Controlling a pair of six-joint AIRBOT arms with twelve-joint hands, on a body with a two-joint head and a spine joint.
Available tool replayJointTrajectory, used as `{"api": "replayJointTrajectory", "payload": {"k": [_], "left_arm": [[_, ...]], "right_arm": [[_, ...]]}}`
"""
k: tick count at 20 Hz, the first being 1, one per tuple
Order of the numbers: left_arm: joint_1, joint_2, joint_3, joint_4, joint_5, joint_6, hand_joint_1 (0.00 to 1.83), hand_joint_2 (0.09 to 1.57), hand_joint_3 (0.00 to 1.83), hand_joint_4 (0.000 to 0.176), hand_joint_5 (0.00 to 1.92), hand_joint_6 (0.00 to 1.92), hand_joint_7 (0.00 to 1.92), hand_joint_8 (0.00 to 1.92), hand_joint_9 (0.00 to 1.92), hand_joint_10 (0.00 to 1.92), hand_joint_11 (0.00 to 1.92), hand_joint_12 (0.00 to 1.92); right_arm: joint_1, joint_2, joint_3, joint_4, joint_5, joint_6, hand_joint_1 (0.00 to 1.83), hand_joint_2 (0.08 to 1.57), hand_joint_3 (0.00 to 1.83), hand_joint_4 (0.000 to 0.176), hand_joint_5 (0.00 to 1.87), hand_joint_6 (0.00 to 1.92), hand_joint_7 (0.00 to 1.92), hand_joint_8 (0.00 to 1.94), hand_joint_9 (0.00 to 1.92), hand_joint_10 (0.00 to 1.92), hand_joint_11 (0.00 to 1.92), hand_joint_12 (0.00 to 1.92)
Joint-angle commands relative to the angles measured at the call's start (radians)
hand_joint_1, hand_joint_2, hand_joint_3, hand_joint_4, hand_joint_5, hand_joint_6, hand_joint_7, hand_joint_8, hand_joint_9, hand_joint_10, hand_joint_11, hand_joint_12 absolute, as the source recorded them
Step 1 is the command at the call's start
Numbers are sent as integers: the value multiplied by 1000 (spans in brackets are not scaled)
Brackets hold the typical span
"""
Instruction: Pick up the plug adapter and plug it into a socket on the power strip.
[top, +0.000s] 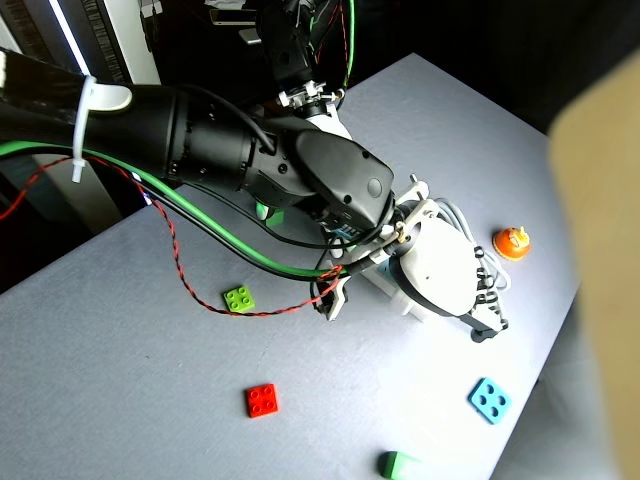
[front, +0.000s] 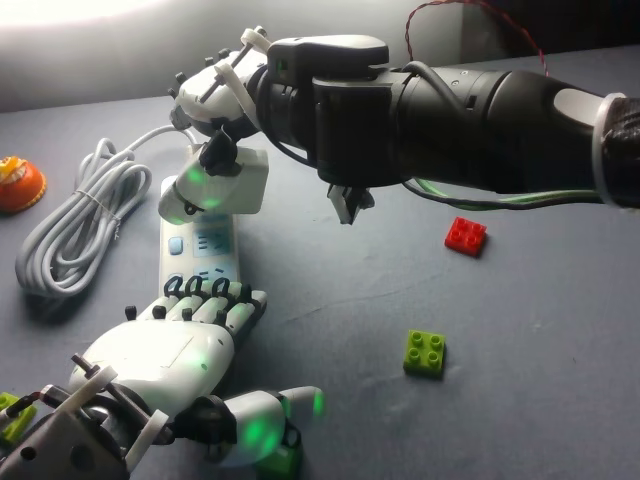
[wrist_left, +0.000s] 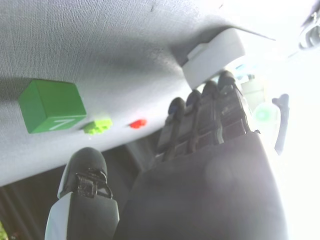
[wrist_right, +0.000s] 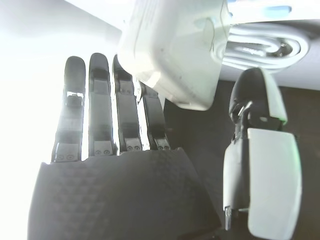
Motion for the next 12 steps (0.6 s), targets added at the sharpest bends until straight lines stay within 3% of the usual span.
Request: {"api": "replayJointTrajectory", "payload": {"k": [1, 5, 6, 12], "left_arm": [[6, -9, -12, -4, 73, -20, 0, 1177, 0, 0, 0, 0, 7, 3, 0, 0, 27, 12], [9, -9, -12, -4, 70, -18, 0, 1181, 0, 0, 0, 0, 12, 5, 0, 0, 22, 11], [10, -9, -11, -4, 68, -18, 0, 1187, 2, 0, 0, 0, 8, 2, 0, 0, 33, 18], [7, -3, -10, -4, 68, -19, 0, 1177, 0, 0, 0, 0, 4, 0, 0, 0, 7, 14]], "right_arm": [[29, 12, -10, -25, -32, -2, 354, 909, 0, 0, 268, 0, 290, 0, 275, 0, 0, 747], [68, 106, -113, -25, -37, -9, 320, 904, 0, 0, 250, 0, 263, 0, 240, 0, 0, 673], [72, 183, -190, -25, -37, -24, 334, 899, 0, 0, 240, 0, 242, 0, 217, 0, 0, 619], [85, 385, -339, -46, -33, -24, 356, 910, 2, 0, 240, 2, 242, 2, 210, 3, 0, 665]]}}
